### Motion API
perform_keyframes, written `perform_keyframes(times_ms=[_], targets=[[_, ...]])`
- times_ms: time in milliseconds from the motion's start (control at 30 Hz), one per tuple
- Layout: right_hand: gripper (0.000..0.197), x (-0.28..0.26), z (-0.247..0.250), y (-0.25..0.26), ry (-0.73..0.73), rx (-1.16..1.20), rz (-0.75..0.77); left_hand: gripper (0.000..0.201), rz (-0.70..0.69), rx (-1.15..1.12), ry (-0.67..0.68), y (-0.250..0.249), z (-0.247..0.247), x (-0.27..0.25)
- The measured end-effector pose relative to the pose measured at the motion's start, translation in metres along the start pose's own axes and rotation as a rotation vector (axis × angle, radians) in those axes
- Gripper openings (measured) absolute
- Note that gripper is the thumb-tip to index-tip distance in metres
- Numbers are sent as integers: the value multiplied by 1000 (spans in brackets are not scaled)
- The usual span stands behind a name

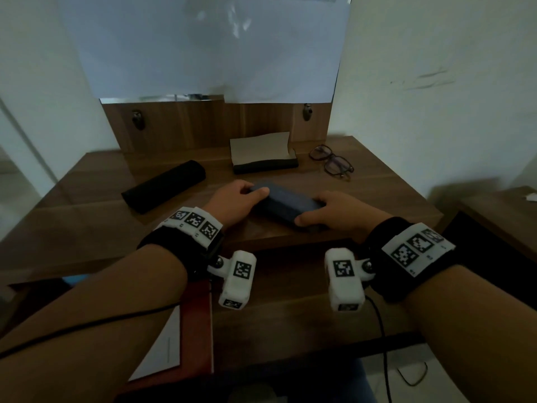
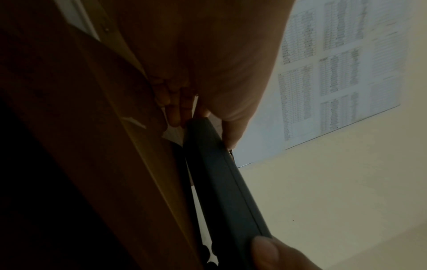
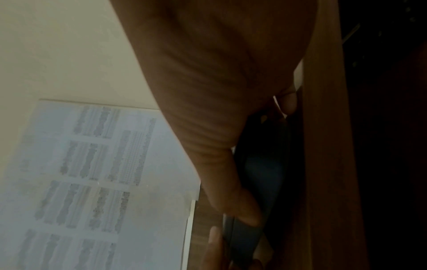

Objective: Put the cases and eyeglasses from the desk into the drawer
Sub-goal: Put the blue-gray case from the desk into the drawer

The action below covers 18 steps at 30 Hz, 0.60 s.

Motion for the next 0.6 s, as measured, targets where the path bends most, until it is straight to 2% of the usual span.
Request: perform_keyframes(times_ms=[100, 200, 333, 433, 600], targets=[[45, -9, 1, 1, 52, 37, 9, 53, -13, -32, -18, 4, 4, -9], [42, -21, -3, 4, 173, 78, 21, 42, -20, -18, -62, 9, 10, -21], [22, -37, -11, 2, 341, 144, 0, 46, -19, -11, 0, 15, 12, -33], [29, -44, -13, -1, 418, 105, -5, 37, 1, 1, 83, 19, 10, -41], [61, -49, -15, -9, 528, 17, 7, 29, 114, 78, 293, 27, 3, -61]])
Point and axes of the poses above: each hand's wrist, its own x-axis towards the middle knuckle, its own z-axis out of the back of the hand, y = z × x, the point moved 6 cm from there along x, towards the middle knuckle, and after that the axes turned 7 degrees about z, right-handed, at the moved point
